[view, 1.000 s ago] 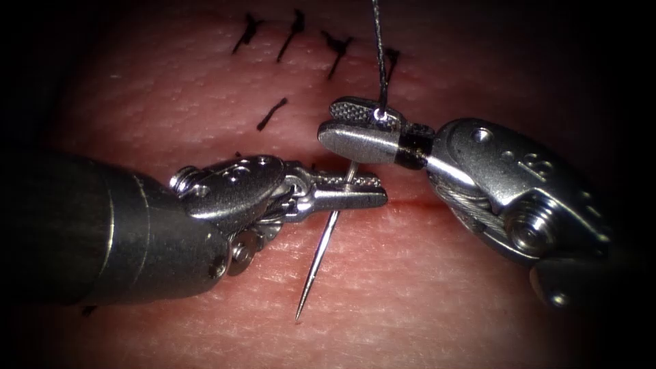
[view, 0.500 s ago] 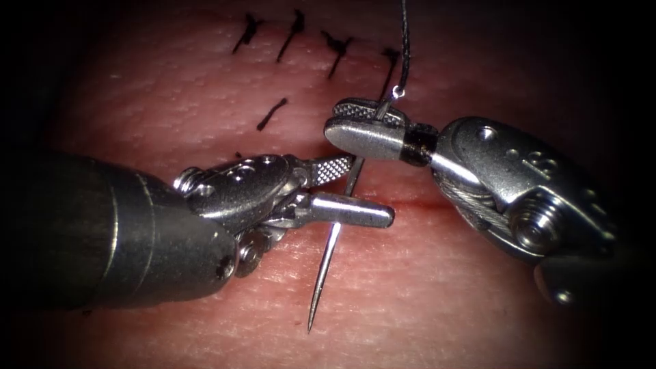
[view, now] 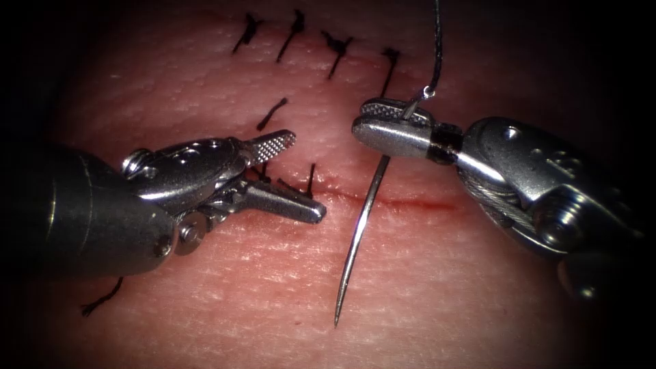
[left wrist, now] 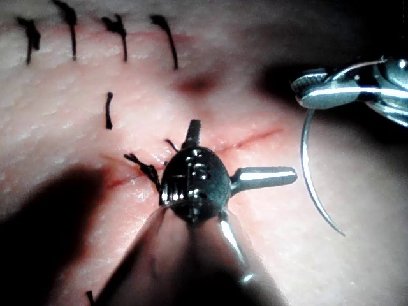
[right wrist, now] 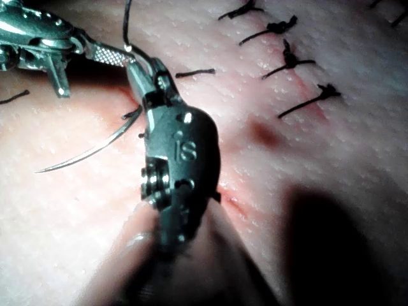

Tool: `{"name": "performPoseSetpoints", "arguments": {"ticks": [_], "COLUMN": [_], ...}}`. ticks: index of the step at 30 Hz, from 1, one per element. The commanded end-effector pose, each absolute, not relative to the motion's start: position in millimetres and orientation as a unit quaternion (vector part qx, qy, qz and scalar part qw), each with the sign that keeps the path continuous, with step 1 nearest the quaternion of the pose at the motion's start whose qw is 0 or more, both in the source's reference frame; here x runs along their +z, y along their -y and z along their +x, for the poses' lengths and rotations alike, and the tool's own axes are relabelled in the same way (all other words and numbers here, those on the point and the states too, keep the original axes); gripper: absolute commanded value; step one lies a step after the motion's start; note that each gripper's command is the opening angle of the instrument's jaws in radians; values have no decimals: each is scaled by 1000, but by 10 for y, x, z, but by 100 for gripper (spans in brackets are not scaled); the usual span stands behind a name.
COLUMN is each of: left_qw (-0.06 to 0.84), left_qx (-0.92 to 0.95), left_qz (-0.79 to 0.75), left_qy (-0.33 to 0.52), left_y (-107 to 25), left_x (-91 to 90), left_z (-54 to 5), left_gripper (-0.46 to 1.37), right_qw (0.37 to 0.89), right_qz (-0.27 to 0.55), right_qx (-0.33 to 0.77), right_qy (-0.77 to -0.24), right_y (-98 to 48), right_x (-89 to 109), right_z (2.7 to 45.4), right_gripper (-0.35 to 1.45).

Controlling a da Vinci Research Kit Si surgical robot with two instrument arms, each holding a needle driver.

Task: Wound Closure
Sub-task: Throw the needle through the top of the incision while the left hand presses the skin.

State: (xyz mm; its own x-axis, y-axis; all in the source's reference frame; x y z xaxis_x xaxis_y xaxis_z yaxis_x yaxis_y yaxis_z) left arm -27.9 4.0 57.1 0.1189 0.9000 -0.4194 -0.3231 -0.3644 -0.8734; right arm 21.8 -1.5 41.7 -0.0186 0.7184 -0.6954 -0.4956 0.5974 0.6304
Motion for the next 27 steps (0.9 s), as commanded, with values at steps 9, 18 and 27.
{"name": "performPoseSetpoints", "arguments": {"ticks": [9,18,27], "left_qw": [416,349,326], "left_qx": [702,776,797], "left_qz": [-530,-501,-497], "left_qy": [230,157,103], "left_y": [-34,-19,-16], "left_x": [578,586,588], "left_z": [-253,-253,-256], "left_gripper": [105,79,43], "right_qw": [706,717,744], "right_qz": [100,104,85], "right_qx": [429,423,400], "right_qy": [-555,-545,-528], "right_y": [19,23,28], "right_x": [433,438,437], "right_z": [210,197,186], "right_gripper": [-35,-35,-35]}}
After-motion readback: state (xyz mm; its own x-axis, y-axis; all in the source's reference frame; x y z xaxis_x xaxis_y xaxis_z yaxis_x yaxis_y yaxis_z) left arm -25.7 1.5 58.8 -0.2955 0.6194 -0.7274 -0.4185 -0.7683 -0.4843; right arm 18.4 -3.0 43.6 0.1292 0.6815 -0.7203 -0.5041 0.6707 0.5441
